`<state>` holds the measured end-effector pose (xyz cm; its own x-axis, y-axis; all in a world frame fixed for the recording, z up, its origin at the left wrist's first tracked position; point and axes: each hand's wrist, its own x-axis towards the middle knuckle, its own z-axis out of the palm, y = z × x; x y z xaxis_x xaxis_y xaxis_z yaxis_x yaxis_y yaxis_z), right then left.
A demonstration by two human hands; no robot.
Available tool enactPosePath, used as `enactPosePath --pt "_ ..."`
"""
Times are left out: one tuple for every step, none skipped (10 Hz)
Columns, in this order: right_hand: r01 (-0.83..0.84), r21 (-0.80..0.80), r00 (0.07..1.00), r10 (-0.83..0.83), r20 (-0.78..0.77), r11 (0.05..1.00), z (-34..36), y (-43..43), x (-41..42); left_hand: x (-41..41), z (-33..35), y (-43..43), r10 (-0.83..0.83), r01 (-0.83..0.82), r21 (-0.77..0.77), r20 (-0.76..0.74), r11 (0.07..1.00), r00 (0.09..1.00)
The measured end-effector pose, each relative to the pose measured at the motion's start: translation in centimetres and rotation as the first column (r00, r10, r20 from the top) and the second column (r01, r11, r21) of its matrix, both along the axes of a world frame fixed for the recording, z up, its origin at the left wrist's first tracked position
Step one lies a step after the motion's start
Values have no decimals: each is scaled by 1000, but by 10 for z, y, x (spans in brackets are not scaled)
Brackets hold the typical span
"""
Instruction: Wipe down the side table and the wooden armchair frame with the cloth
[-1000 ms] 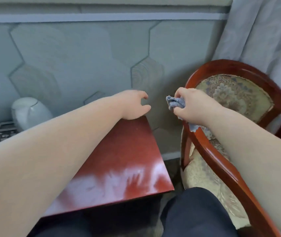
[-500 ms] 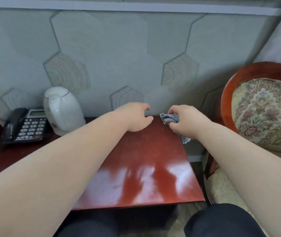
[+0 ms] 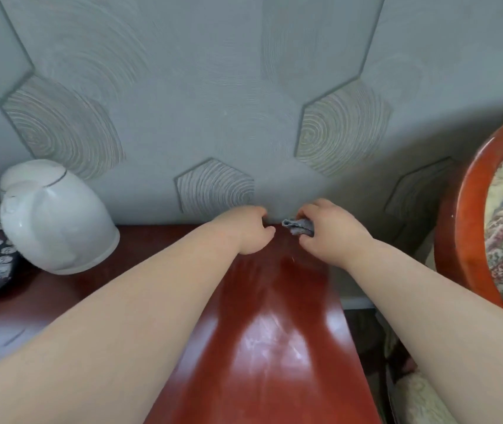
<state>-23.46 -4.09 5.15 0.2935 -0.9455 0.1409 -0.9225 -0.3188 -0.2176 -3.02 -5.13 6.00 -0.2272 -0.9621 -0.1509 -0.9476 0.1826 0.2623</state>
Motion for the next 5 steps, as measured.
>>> enactPosePath --pt "-33 -3 999 33 -13 999 -13 -30 -3 -11 -17 -28 11 -11 -5 14 1000 1000" --pt "-76 3 997 76 6 997 -29 -50 -3 -19 -34 -44 3 -2 -20 27 1000 1000" --pt "-130 66 991 130 -5 989 -48 -58 -3 -21 -52 -48 -14 14 4 34 1000 999" --pt "-144 34 988 142 62 989 -59 -57 -4 -15 -64 -46 10 -10 -16 19 1000 1000" --pt "-131 13 986 130 101 991 -65 -56 -5 -12 -67 -44 23 -23 -37 -7 999 1000"
